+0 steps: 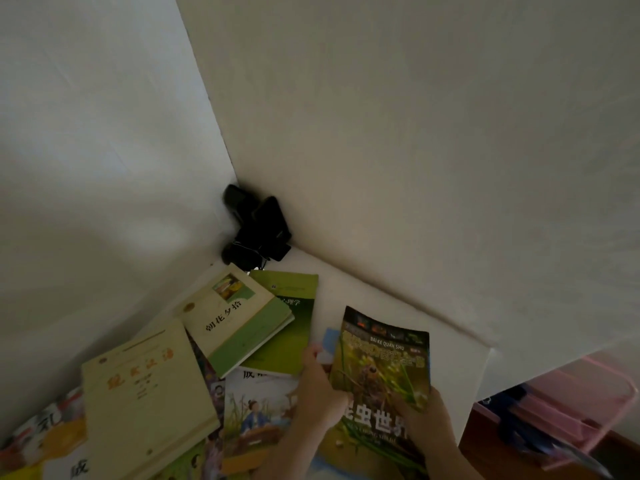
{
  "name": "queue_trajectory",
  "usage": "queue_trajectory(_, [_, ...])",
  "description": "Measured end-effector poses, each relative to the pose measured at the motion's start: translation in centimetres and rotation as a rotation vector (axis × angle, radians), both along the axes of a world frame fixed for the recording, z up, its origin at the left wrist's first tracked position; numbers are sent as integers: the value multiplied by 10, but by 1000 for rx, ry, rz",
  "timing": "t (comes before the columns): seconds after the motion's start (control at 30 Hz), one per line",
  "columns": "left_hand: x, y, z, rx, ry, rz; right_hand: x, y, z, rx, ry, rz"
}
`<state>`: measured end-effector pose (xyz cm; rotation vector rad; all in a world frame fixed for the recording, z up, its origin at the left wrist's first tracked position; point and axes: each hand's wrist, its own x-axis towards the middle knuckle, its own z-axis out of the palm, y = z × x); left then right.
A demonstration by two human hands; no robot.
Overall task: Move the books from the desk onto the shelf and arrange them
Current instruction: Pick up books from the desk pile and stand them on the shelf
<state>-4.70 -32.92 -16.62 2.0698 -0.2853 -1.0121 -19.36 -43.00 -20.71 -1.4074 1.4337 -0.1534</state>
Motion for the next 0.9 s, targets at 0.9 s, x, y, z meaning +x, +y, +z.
queue_trajectory(0.9, [59, 190, 65, -271, -16, 526, 126, 106, 98, -175, -382, 849])
